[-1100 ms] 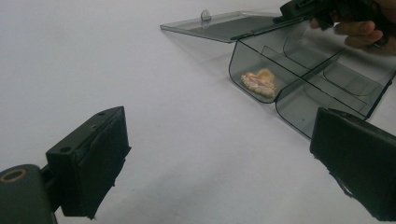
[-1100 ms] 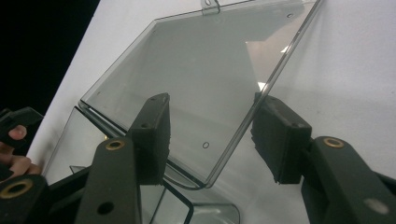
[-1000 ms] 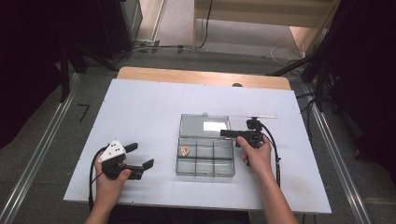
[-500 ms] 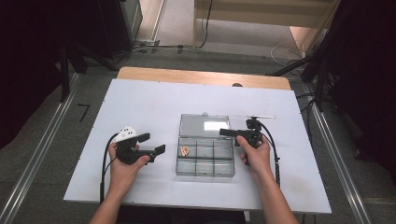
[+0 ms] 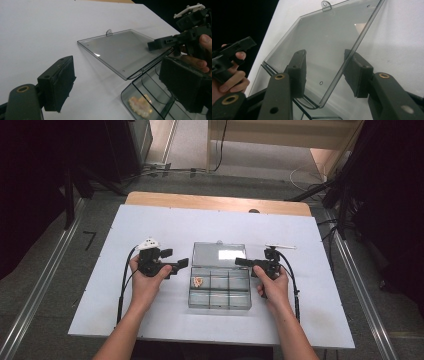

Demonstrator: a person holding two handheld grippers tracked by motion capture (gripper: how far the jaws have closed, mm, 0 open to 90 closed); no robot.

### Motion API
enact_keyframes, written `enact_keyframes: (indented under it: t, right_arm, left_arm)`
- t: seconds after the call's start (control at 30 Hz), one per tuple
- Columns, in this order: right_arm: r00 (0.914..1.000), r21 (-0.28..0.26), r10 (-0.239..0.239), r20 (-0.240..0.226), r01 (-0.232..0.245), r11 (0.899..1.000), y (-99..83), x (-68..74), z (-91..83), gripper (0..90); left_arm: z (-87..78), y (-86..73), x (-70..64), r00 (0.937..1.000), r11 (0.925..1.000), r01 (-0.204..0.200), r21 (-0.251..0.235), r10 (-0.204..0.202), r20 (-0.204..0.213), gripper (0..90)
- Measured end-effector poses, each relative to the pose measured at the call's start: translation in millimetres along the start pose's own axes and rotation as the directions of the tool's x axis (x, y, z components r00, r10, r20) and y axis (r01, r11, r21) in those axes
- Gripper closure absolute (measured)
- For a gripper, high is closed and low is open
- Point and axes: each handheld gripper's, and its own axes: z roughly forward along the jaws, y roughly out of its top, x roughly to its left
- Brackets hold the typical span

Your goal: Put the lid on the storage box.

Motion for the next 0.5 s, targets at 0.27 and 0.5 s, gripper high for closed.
enact_keyframes:
  t: [0.27, 0.5]
  right_arm:
    - [1.0000, -0.005, -0.003, -0.007, 0.003, 1.000, -1.6, -0.1, -1.0, 52.2]
    - [0.9999, -0.002, -0.010, -0.010, 0.010, 1.000, -0.8, -0.8, -0.8, 52.2]
  left_arm:
    - [26.5, 9.6, 2.6, 0.9987, 0.9985, 0.030, 0.045, -0.032, 0.040, 12.8]
    - [44.5, 15.2, 2.1, 0.9956, 0.9953, 0.068, 0.069, -0.072, 0.060, 12.9]
